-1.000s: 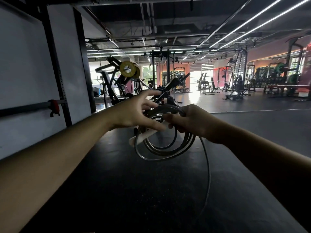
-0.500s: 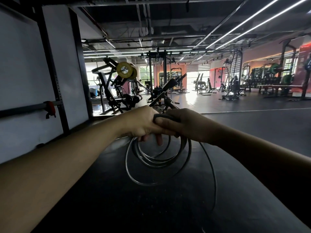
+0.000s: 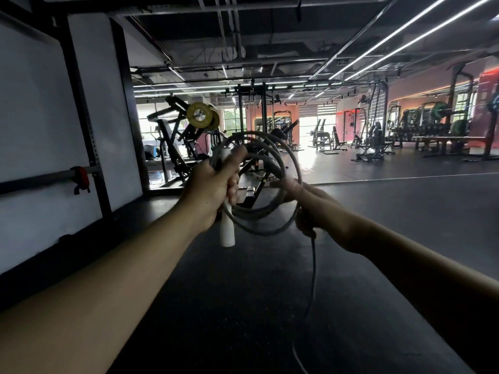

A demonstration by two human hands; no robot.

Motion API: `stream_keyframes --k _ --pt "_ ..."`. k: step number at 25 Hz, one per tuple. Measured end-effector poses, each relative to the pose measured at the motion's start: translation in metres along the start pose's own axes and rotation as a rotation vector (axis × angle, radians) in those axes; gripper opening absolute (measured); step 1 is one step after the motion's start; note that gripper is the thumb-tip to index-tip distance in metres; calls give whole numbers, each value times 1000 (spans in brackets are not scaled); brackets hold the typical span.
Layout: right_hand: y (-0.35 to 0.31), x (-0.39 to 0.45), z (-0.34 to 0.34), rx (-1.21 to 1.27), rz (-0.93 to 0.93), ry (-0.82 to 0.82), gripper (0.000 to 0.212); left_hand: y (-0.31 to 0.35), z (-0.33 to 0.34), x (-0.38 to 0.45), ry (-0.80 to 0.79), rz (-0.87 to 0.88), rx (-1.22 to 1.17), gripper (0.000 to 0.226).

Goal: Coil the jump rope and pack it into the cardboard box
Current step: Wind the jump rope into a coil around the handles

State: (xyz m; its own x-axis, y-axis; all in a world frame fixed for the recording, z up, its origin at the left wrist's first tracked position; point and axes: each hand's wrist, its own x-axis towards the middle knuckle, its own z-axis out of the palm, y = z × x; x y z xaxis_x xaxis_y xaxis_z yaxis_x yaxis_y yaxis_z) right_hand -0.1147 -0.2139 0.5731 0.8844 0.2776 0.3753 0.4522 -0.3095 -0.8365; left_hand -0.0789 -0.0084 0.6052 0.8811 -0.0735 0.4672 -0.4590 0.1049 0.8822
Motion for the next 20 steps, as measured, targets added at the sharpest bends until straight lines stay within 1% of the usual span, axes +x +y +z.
stream_keyframes --k 2,4,5,7,9,11,13,15,17,19,20 --pt "6 1 21 84 18 4 68 -1 6 3 129 5 -167 37" --pt "5 3 40 226 53 36 56 -5 14 3 213 11 -306 39" --pt "3 5 48 293 63 29 51 -6 20 3 247 8 -362 41" --pt "-1 9 59 392 68 20 48 -7 28 0 301 -4 -424 43" --pt "-2 14 62 450 68 81 48 -7 30 -1 322 -16 -467 42" --pt "-2 16 62 480 52 130 48 -8 27 -3 323 -26 -470 38" --pt "-3 17 58 481 33 156 45 -9 24 -4 291 -30 -435 36" --pt "-5 18 53 450 33 141 33 -11 20 -6 248 -37 -410 36" --pt "-7 19 46 387 28 128 22 -14 10 -5 194 -67 -338 34" --pt "-11 21 36 273 26 133 24 -18 -6 -4 133 -87 -223 28" --pt "-13 22 30 201 30 124 22 -17 -16 -3 105 -68 -163 36"
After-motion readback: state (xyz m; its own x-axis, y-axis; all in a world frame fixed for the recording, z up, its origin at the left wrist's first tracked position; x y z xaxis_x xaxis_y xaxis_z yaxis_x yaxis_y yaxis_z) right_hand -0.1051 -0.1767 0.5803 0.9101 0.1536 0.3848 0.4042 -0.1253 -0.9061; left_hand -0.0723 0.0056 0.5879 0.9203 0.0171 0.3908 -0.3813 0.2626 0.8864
